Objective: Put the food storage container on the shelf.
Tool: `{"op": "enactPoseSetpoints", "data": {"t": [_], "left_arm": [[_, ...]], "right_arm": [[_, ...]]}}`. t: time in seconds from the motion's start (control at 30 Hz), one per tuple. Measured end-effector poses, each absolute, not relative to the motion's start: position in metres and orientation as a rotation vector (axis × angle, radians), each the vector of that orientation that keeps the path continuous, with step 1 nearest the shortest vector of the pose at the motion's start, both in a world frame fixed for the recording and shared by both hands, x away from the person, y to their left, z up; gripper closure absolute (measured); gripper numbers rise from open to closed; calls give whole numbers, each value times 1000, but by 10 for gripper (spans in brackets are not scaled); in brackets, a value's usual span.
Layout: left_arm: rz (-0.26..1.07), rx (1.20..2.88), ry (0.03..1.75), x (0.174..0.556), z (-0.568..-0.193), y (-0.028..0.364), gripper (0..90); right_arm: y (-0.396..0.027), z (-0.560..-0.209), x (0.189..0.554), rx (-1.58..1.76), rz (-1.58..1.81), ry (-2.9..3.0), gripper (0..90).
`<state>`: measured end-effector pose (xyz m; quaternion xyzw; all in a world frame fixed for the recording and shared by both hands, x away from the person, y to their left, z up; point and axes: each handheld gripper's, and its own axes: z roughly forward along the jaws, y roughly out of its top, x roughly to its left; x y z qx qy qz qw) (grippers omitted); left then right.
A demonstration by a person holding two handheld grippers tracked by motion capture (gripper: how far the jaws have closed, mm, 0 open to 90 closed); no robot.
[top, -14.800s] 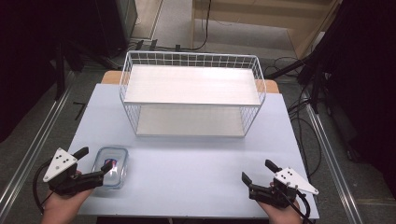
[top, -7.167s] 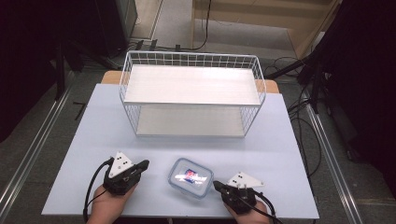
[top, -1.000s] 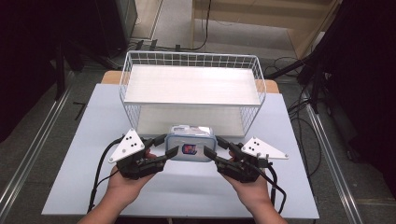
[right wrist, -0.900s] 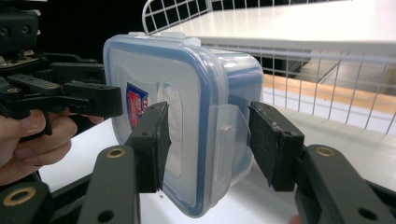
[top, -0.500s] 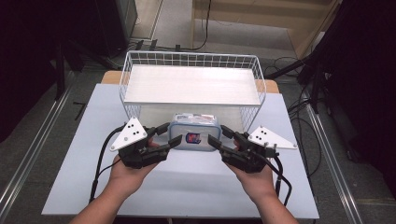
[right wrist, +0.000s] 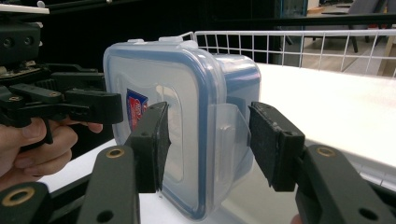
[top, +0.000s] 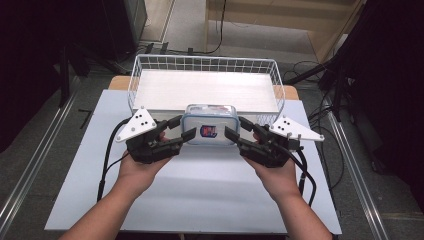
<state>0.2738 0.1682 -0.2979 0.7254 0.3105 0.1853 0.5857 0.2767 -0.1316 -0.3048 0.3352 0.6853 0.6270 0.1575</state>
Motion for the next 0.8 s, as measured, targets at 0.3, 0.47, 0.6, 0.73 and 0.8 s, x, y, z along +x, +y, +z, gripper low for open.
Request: {"op": "enactPoseSetpoints", "data": {"t": [0.3,0.47,0.6,0.73,0.8], "left_arm": [[406,1694,742,298,-286,168,496],[373,1690,765,315,-274,169,496],[311,1696,803,331,-267,171,495],[269,1681,830,342,-263,173,497],[245,1675,844,346,-262,176,500]], "right_arm": [[-133,-296,300,993,1817,1963,499],[-134,-285,318,1045,1846,1968,501],[-133,-275,329,1051,1820,1984,504],[-134,-270,343,1108,1839,2015,510],[-133,-269,348,1132,1840,2034,510]]}}
